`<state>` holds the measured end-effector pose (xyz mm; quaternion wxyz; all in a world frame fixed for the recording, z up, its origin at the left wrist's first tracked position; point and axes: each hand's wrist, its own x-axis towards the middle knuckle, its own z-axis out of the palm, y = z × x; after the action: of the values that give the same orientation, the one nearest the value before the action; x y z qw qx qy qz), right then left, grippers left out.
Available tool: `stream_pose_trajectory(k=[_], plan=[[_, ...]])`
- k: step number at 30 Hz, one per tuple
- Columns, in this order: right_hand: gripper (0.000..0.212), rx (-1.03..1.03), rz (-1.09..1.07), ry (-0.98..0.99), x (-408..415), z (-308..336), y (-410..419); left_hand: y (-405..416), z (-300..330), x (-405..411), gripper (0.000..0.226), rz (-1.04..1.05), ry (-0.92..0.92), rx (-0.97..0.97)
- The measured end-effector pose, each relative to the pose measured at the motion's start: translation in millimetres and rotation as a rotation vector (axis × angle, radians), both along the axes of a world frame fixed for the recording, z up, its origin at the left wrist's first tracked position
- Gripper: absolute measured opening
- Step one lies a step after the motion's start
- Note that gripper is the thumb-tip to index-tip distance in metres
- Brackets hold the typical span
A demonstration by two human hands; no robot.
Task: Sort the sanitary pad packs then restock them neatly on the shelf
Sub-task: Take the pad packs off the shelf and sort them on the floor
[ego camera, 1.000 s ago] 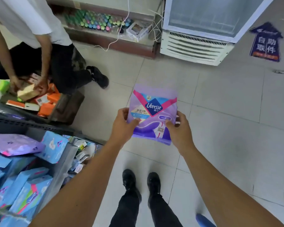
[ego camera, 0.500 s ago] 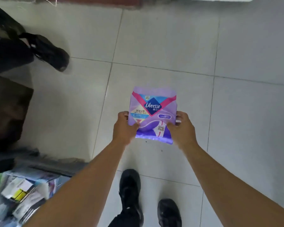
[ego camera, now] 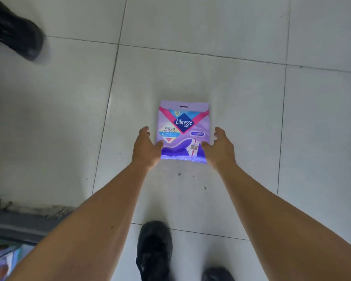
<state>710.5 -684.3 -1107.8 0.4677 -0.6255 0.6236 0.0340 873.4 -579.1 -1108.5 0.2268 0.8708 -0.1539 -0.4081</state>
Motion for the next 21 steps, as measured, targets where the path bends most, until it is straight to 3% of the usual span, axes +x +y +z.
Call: stream_pose_trajectory(k=[3, 7, 15, 21], plan=[[0.055, -0.043, 0.163, 0.015, -0.2, 69.2, 8.9, 0.6, 69.0, -4.3, 0.048, 0.034, -0.073, -0.042], [0.047, -0.219, 0.467, -0.022, 0.3, 207.0, 32.1, 8.4, 207.9, -23.1, 0.033, 0.011, -0.232, -0.135], [0.042, -0.624, 0.852, -0.26, 26.9, 522.4, 80.9, 90.8, 532.5, -39.9, 0.034, 0.139, -0.575, -0.108], [0.045, -0.756, 1.122, -0.505, 62.7, 669.8, 174.5, 214.1, 679.9, -61.9, 0.039, 0.332, -0.817, -0.066]])
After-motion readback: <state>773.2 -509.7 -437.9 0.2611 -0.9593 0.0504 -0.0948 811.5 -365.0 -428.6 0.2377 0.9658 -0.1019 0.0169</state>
